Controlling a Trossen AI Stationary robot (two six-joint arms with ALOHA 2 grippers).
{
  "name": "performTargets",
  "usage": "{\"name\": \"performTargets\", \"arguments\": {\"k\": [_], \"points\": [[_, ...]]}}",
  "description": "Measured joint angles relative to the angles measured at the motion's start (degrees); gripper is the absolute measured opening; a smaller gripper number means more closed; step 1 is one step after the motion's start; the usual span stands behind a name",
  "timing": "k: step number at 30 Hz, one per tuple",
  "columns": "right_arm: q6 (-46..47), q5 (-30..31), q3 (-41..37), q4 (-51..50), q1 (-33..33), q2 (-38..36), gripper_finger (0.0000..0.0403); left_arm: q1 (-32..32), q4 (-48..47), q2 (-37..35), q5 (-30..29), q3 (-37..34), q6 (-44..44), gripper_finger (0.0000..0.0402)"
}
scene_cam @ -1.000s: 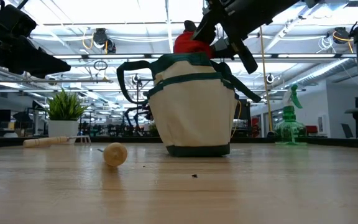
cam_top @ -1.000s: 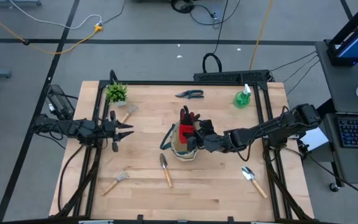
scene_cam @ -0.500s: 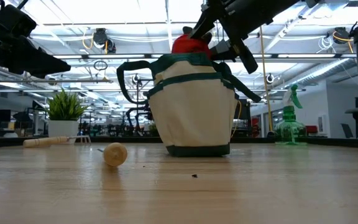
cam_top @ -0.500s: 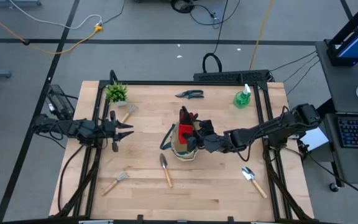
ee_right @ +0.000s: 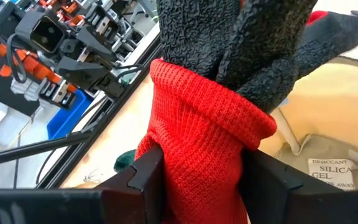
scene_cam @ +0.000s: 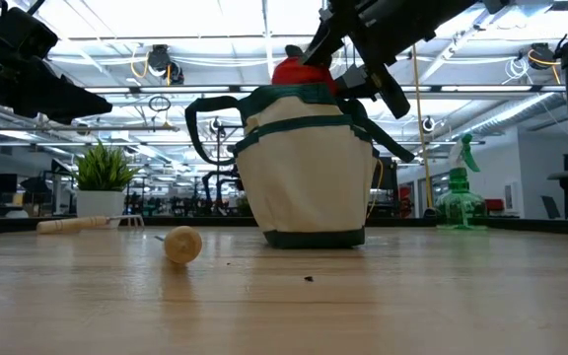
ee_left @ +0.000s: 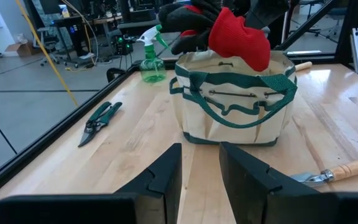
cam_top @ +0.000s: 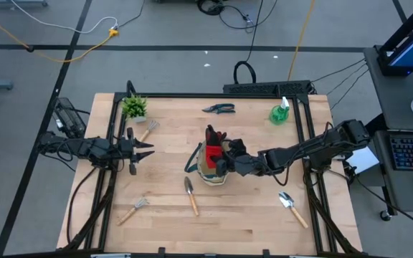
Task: Pick & Place Garden tools in Gardening bag
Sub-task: Put the red gloves into the gardening bag
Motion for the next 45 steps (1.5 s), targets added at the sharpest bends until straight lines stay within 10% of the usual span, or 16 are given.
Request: {"name": "performTargets", "arguments": {"k": [45], "points": [[2.1,0.0,0.0,1.8,-1.7,0.0,0.0162,0.0,0.0,0.0,0.0,0.0,0.2,0.0113]]}}
